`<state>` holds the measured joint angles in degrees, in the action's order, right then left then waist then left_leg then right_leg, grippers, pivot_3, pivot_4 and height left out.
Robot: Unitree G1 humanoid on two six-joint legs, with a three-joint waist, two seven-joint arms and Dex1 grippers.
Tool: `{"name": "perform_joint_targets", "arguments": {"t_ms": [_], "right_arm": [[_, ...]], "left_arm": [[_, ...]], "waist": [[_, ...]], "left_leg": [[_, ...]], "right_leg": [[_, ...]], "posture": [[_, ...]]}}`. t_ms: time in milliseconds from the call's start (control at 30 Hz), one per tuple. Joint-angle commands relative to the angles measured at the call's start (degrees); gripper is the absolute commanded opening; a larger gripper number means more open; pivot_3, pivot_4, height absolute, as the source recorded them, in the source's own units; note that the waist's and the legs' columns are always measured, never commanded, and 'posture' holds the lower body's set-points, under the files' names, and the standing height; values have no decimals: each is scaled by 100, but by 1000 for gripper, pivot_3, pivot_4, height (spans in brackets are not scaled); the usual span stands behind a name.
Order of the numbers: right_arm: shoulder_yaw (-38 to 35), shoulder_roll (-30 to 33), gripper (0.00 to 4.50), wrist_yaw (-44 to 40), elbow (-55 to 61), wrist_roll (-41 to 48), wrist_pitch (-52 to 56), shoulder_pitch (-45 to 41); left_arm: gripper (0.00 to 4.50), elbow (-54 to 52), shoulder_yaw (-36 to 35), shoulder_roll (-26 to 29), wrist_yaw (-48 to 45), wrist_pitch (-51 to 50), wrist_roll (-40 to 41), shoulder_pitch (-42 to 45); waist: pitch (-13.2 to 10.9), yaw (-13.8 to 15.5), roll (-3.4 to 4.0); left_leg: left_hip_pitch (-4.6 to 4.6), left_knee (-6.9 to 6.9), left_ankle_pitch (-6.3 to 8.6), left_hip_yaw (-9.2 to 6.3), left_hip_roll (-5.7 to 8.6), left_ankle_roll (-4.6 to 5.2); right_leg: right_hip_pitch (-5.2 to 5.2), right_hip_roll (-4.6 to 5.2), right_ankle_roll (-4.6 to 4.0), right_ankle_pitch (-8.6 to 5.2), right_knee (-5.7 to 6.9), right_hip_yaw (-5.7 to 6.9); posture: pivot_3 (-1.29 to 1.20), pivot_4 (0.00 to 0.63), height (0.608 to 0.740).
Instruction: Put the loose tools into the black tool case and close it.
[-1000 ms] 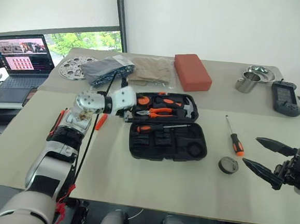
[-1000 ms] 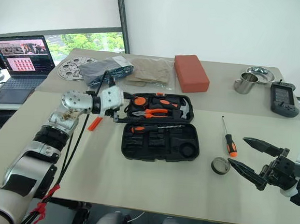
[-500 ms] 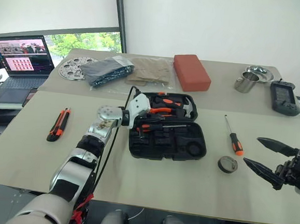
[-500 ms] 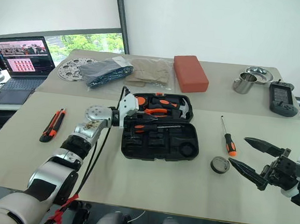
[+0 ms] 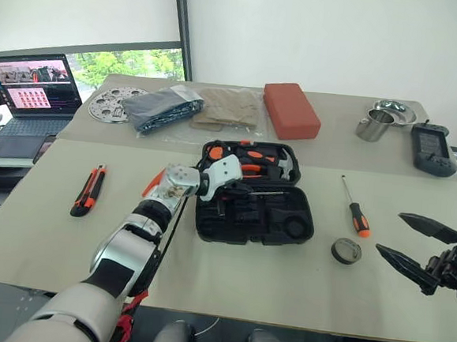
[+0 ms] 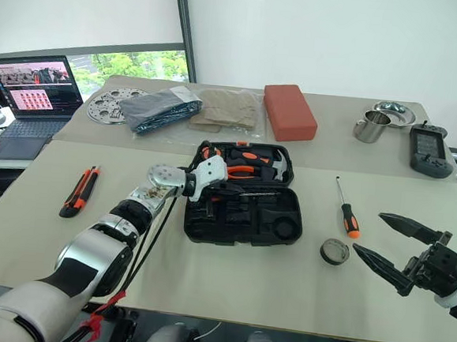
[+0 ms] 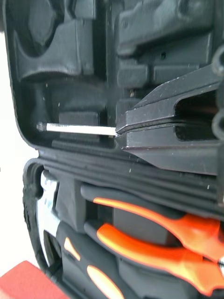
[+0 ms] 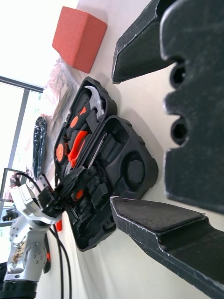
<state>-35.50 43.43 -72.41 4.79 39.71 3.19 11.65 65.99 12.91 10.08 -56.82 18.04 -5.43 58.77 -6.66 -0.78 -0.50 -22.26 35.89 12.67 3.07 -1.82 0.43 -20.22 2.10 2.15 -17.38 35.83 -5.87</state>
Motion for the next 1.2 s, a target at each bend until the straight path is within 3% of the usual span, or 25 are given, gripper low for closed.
{"name": "perform_joint_targets", "arguments": {"t_ms": [33, 367, 700, 867, 1000, 1200], "right_arm": [[-272, -17, 4500, 25, 175, 202, -52, 7], [-285, 13, 4500, -7, 67, 113, -76, 5], [-212, 108, 4500, 95, -129, -21, 32, -60], [114, 66, 4500, 1075, -219, -528, 312, -438], [667, 158, 4500, 2394, -2, -1422, 1006, -800], [1346, 135, 4500, 3183, 247, -1638, 2134, -1473]], "left_arm": [[54, 252, 118, 8, 58, -295, -258, 42], [54, 288, 253, -84, -18, -482, -443, -78], [54, -484, -536, 63, -344, -485, 412, -17], [54, -2017, -896, 301, -1088, -1081, 1211, -339], [54, -4190, -893, 887, -2145, -2459, 2220, -1038], [54, -5869, -738, 1773, -2306, -3499, 2472, -1583]], "waist": [[0, -9, 0], [3, -9, 3], [2, -17, 3], [1, -47, 5], [6, -61, 17], [3, -61, 30]], "left_leg": [[3, 0, 0, 0, 0, 0], [10, 0, 0, -7, 0, 0], [0, 0, 0, -9, 0, 0], [-3, -1, 0, -8, -5, 0], [2, -2, 0, -7, -7, -1], [1, 1, -1, -15, -13, -1]], "right_leg": [[1, 0, 8, -5, 1, 0], [6, -6, 15, -10, 6, -1], [-4, -6, 10, -7, 6, -1], [-10, -8, -5, 2, 7, -2], [-9, -7, -8, 1, 16, -4], [-12, -16, -27, -10, 30, -3]], "posture": [[0, 150, 740], [0, 150, 740], [0, 150, 740], [0, 150, 740], [0, 150, 740], [0, 150, 740]]}}
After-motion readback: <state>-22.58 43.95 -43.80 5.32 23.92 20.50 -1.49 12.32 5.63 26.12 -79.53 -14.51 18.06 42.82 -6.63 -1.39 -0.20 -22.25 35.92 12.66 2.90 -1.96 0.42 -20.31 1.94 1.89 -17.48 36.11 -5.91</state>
